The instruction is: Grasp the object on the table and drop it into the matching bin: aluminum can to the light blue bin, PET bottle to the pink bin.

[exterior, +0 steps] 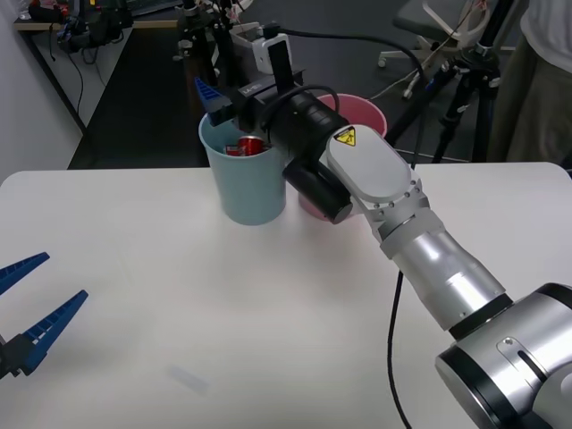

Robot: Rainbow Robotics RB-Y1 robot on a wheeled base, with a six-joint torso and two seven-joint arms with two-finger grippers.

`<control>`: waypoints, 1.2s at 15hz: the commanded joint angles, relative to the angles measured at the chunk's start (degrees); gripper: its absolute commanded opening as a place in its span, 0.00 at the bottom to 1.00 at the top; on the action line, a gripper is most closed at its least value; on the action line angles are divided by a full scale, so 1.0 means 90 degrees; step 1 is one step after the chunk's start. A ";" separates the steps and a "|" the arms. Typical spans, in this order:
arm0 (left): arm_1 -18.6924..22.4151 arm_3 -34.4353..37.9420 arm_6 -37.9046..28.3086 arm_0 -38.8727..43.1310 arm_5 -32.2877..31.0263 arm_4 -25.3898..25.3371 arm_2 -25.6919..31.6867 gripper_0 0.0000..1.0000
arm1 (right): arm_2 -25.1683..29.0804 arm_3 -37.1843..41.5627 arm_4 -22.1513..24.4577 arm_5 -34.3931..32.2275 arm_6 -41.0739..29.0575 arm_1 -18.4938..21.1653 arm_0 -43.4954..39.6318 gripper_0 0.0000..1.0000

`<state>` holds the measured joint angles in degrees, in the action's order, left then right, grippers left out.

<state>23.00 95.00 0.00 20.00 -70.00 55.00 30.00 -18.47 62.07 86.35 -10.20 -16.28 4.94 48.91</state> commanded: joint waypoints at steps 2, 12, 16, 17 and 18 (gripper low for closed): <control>0.0000 0.0000 0.0000 0.0000 0.0000 0.0000 0.0000 1.00 | -0.0009 0.0662 -0.0288 -0.0224 0.0002 0.0310 -0.0405 1.00; 0.0000 0.0000 0.0000 0.0000 0.0000 0.0000 0.0000 1.00 | 0.0440 0.4646 -0.1772 -0.1601 0.0080 0.2742 -0.3774 1.00; 0.0000 0.0000 0.0000 0.0000 0.0000 0.0000 0.0000 1.00 | 0.2149 0.5164 -0.1772 -0.3603 0.0217 0.2742 -0.5249 1.00; 0.0000 0.0000 0.0000 0.0000 0.0000 0.0000 0.0000 1.00 | 0.2540 0.5203 -0.1772 -0.4071 0.0275 0.2693 -0.5513 1.00; 0.0000 0.0000 0.0000 0.0000 0.0000 0.0000 0.0000 1.00 | 0.3126 0.5203 -0.1762 -0.4813 0.0344 0.2596 -0.5825 1.00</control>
<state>23.00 95.00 0.00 20.00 -70.00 55.00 30.00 6.04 108.86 70.41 -48.77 -13.65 28.91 -1.51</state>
